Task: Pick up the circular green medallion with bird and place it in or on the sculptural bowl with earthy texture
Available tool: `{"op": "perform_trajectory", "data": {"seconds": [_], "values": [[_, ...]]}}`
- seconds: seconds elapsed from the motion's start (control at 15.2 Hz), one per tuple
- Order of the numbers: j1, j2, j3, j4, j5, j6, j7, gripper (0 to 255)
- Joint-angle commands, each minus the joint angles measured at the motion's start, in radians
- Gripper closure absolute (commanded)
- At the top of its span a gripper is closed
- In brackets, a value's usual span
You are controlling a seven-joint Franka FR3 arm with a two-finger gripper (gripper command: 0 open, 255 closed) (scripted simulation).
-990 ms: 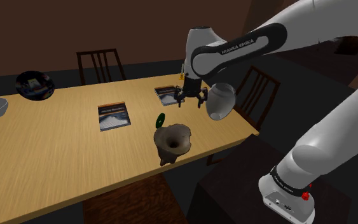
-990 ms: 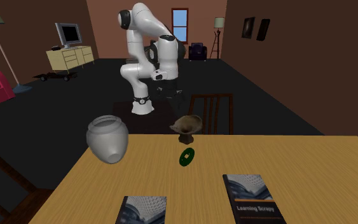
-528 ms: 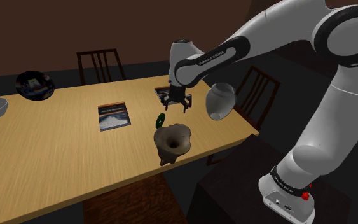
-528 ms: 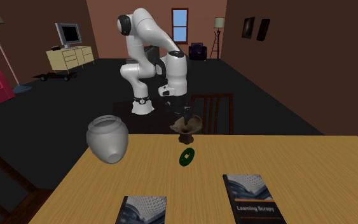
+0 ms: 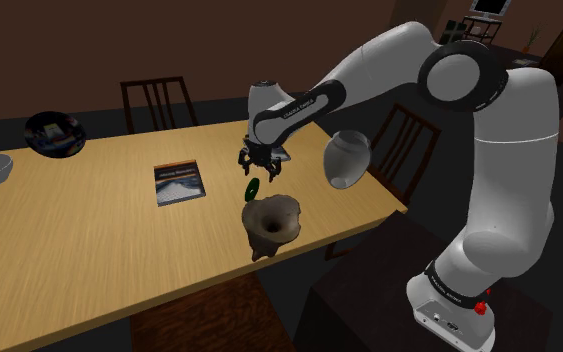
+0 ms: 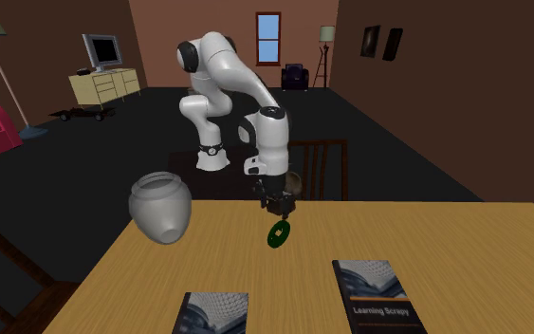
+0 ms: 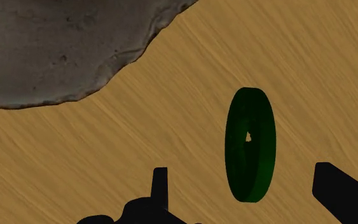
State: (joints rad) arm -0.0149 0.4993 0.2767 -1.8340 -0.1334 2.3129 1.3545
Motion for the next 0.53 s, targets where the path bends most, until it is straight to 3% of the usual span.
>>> {"op": "perform_trajectory", "data": {"seconds": [0.0,0.46], "values": [[0.023,0.080,-0.020,0.088,-0.011,-0.005,0.052,0],[0.038,0.159,-0.038,0.116,-0.026,0.047,0.073,0]]}}
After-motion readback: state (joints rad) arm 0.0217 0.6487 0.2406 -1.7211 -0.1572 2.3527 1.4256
